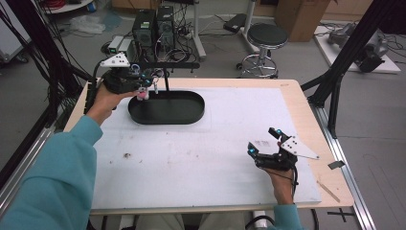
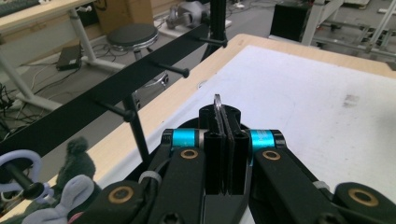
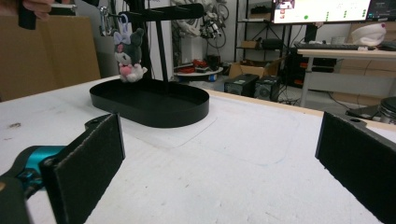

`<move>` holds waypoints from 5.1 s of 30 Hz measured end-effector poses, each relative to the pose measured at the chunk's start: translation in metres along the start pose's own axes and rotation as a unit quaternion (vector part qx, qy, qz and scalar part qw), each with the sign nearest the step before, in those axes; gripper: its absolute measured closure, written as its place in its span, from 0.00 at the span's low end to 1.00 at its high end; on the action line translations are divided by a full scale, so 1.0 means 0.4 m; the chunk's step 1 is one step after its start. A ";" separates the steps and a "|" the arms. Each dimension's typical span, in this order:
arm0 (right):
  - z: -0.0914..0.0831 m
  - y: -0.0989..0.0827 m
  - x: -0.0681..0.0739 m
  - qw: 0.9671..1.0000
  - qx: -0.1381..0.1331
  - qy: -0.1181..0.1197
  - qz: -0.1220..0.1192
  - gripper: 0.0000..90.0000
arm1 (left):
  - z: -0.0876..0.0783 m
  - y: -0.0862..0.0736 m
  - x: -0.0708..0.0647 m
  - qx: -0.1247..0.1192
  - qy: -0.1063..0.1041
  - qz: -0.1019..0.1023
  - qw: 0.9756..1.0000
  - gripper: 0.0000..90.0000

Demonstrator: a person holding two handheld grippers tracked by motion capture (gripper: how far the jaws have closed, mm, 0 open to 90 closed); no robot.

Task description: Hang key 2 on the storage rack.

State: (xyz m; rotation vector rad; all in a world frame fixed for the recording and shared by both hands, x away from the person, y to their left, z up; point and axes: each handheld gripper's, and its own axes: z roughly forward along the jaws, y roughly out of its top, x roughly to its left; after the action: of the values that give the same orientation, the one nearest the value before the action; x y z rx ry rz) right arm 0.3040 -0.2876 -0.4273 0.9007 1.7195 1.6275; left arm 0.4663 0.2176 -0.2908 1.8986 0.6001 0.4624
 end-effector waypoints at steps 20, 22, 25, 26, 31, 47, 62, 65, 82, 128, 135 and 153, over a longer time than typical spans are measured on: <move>-0.002 -0.029 -0.001 1.000 -0.013 -0.015 0.004 0.01 | 0.037 0.011 0.052 0.019 0.036 -0.013 0.999 0.98; -0.001 -0.031 0.000 1.000 -0.012 -0.016 0.002 0.01 | 0.041 0.016 0.055 0.018 0.038 -0.014 0.999 0.98; -0.001 -0.037 0.001 1.000 -0.011 -0.015 0.000 0.01 | 0.048 0.019 0.059 0.022 0.042 -0.016 0.999 0.98; -0.001 -0.039 0.001 1.000 -0.010 -0.016 0.003 0.01 | 0.050 0.019 0.060 0.022 0.043 -0.016 0.999 0.98; 0.000 -0.046 0.000 1.000 -0.013 -0.018 0.000 0.01 | 0.056 0.015 0.067 0.030 0.046 -0.019 0.998 0.98; -0.001 -0.062 -0.005 1.000 -0.017 -0.015 0.012 0.01 | 0.056 0.007 0.085 0.028 0.058 -0.028 0.998 0.98; 0.001 -0.067 -0.003 1.000 -0.016 -0.012 0.008 0.01 | 0.062 0.011 0.098 0.030 0.070 -0.031 0.997 0.98; 0.001 -0.068 -0.002 1.000 -0.015 -0.011 0.008 0.01 | 0.065 0.014 0.097 0.029 0.073 -0.032 0.996 0.98; 0.001 -0.068 0.000 1.000 -0.014 -0.011 0.007 0.01 | 0.089 0.030 0.113 0.036 0.095 -0.036 0.994 0.97; 0.003 -0.070 -0.002 1.000 -0.006 -0.012 0.008 0.01 | -0.192 -0.262 -0.222 -0.138 0.030 0.019 0.990 0.02; 0.004 -0.070 0.001 1.000 -0.006 -0.015 0.001 0.01 | -0.199 -0.410 -0.269 -0.155 0.048 -0.020 0.986 0.02; 0.005 -0.070 0.002 1.000 -0.006 -0.014 -0.006 0.01 | -0.215 -0.521 -0.298 -0.179 0.082 -0.030 0.980 0.02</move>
State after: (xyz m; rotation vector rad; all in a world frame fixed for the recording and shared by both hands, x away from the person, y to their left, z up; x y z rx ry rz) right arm 0.3032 -0.2864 -0.4555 0.9024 1.6908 1.6088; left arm 0.2814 0.2780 -0.4556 1.5069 0.6327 0.6462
